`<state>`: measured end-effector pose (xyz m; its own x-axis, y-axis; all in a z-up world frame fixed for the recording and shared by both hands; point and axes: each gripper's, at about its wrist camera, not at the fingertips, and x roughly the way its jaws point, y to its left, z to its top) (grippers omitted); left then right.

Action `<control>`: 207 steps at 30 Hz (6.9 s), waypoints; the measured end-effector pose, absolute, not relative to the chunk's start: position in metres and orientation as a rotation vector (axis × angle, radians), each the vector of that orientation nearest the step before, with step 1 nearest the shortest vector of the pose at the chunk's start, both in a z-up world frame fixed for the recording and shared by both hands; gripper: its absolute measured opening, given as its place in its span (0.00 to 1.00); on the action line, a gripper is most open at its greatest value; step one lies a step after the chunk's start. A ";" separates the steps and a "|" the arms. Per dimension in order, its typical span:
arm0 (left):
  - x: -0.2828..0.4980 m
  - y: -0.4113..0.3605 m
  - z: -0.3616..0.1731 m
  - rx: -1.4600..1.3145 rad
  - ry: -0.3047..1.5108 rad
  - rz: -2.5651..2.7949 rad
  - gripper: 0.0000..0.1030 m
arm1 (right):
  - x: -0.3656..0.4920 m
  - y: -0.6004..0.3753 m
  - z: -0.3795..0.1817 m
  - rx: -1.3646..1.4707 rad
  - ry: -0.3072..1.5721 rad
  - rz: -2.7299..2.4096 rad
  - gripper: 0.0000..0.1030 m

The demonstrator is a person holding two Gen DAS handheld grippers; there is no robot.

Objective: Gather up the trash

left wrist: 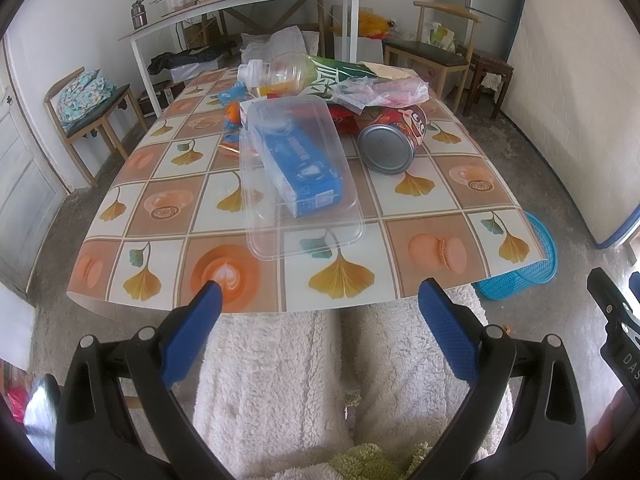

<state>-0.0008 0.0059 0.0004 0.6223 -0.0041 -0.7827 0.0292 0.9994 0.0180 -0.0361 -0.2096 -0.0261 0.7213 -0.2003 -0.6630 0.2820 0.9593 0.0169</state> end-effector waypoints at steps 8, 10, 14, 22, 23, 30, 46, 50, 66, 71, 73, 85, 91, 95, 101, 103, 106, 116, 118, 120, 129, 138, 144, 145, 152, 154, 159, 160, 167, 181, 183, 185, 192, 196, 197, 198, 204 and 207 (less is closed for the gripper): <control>-0.001 0.010 -0.002 0.026 0.898 -0.023 0.92 | -0.037 -0.207 -0.023 0.117 0.704 -0.267 0.94; 0.000 0.012 -0.003 0.023 0.900 -0.023 0.92 | -0.043 -0.203 -0.018 0.114 0.695 -0.266 0.94; -0.005 0.021 0.002 0.014 0.895 -0.019 0.92 | -0.044 -0.201 -0.013 0.117 0.681 -0.260 0.94; -0.008 0.050 0.004 -0.027 0.876 0.028 0.92 | -0.025 -0.179 -0.005 0.084 0.672 -0.200 0.94; -0.007 0.057 0.003 -0.043 0.876 0.031 0.92 | -0.021 -0.175 -0.005 0.077 0.670 -0.187 0.94; -0.002 0.094 -0.001 -0.077 0.810 0.052 0.92 | 0.017 -0.141 -0.008 0.059 0.674 -0.069 0.94; 0.107 0.056 0.007 -0.131 0.785 -0.130 0.92 | 0.064 -0.165 -0.076 0.181 0.821 -0.087 0.94; 0.130 0.032 -0.009 -0.037 0.844 -0.059 0.92 | 0.068 -0.182 -0.091 0.225 0.855 -0.111 0.94; 0.117 0.045 -0.016 -0.135 0.873 -0.021 0.80 | 0.064 -0.197 -0.095 0.266 0.845 -0.104 0.94; 0.100 0.052 -0.003 -0.181 0.808 -0.078 0.80 | 0.055 -0.194 -0.084 0.246 0.819 -0.111 0.94; 0.093 0.058 0.000 -0.204 0.783 -0.105 0.80 | 0.052 -0.191 -0.078 0.235 0.809 -0.114 0.94; 0.047 0.119 0.015 -0.282 0.658 -0.118 0.79 | 0.090 -0.174 -0.020 0.233 0.723 0.113 0.94; 0.051 0.147 -0.007 -0.349 0.706 -0.075 0.79 | 0.173 -0.169 -0.023 0.454 0.844 0.297 0.88; 0.055 0.152 -0.020 -0.347 0.726 -0.085 0.79 | 0.220 -0.173 -0.042 0.590 0.930 0.313 0.77; 0.061 0.151 -0.032 -0.336 0.740 -0.122 0.79 | 0.255 -0.170 -0.061 0.716 0.981 0.340 0.68; 0.063 0.151 -0.034 -0.335 0.745 -0.129 0.79 | 0.261 -0.167 -0.061 0.703 0.991 0.339 0.61; 0.063 0.150 -0.035 -0.331 0.745 -0.135 0.79 | 0.262 -0.167 -0.062 0.699 1.003 0.330 0.43; 0.055 0.150 -0.030 -0.335 0.725 -0.133 0.79 | 0.241 -0.172 -0.054 0.710 1.014 0.359 0.18; 0.053 0.150 -0.027 -0.335 0.720 -0.131 0.79 | 0.234 -0.172 -0.052 0.722 1.020 0.382 0.18; 0.050 0.149 -0.024 -0.334 0.717 -0.127 0.79 | 0.227 -0.173 -0.052 0.740 1.032 0.399 0.17; 0.032 0.137 -0.007 -0.314 0.682 -0.123 0.79 | 0.182 -0.188 -0.051 0.846 1.060 0.501 0.17; 0.033 0.080 0.032 -0.259 0.634 -0.266 0.79 | 0.121 -0.274 -0.025 0.953 0.894 0.481 0.17; 0.069 -0.003 0.056 -0.214 0.682 -0.510 0.79 | 0.069 -0.369 -0.021 1.009 0.755 0.291 0.17; 0.080 -0.026 0.059 -0.203 0.705 -0.565 0.79 | 0.058 -0.387 -0.024 1.013 0.734 0.232 0.17; 0.163 -0.188 0.044 -0.124 0.936 -0.824 0.79 | 0.015 -0.487 -0.059 0.999 0.684 -0.156 0.17; 0.182 -0.237 0.028 -0.075 0.996 -0.853 0.79 | 0.014 -0.511 -0.079 1.018 0.706 -0.229 0.17; 0.216 -0.341 -0.019 0.071 1.085 -0.870 0.79 | 0.035 -0.557 -0.130 1.031 0.787 -0.379 0.17; 0.226 -0.361 -0.032 0.079 1.120 -0.867 0.79 | 0.043 -0.561 -0.136 1.031 0.799 -0.397 0.17; 0.270 -0.447 -0.085 0.116 1.210 -0.847 0.81 | 0.087 -0.623 -0.191 1.080 0.805 -0.476 0.37; 0.273 -0.436 -0.077 -0.037 1.182 -0.902 0.81 | 0.057 -0.646 -0.248 1.170 0.762 -0.506 0.61; 0.261 -0.425 -0.059 -0.038 1.158 -0.940 0.81 | 0.043 -0.640 -0.237 1.137 0.748 -0.501 0.61; 0.247 -0.412 -0.042 -0.021 1.128 -0.967 0.81 | 0.030 -0.632 -0.225 1.101 0.743 -0.493 0.61; 0.179 -0.313 0.016 0.060 0.945 -0.916 0.81 | -0.003 -0.582 -0.176 0.941 0.752 -0.444 0.66; 0.140 -0.232 0.025 0.092 0.895 -0.822 0.81 | -0.014 -0.533 -0.140 0.829 0.736 -0.355 0.73; 0.133 -0.217 0.027 0.088 0.893 -0.803 0.81 | -0.014 -0.525 -0.133 0.813 0.736 -0.336 0.75; 0.126 -0.200 0.027 0.089 0.884 -0.772 0.81 | -0.012 -0.509 -0.125 0.789 0.742 -0.299 0.75; 0.076 -0.080 0.018 0.062 0.797 -0.508 0.81 | 0.028 -0.433 -0.088 0.708 0.813 -0.075 0.75; 0.063 -0.031 0.012 -0.003 0.791 -0.423 0.81 | 0.067 -0.378 -0.065 0.662 0.842 0.081 0.79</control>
<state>0.0626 -0.0314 0.0119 0.6237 -0.3698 -0.6886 0.3676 0.9163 -0.1591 0.0673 -0.3777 -0.0649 0.6755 0.3187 -0.6649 0.1868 0.7984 0.5725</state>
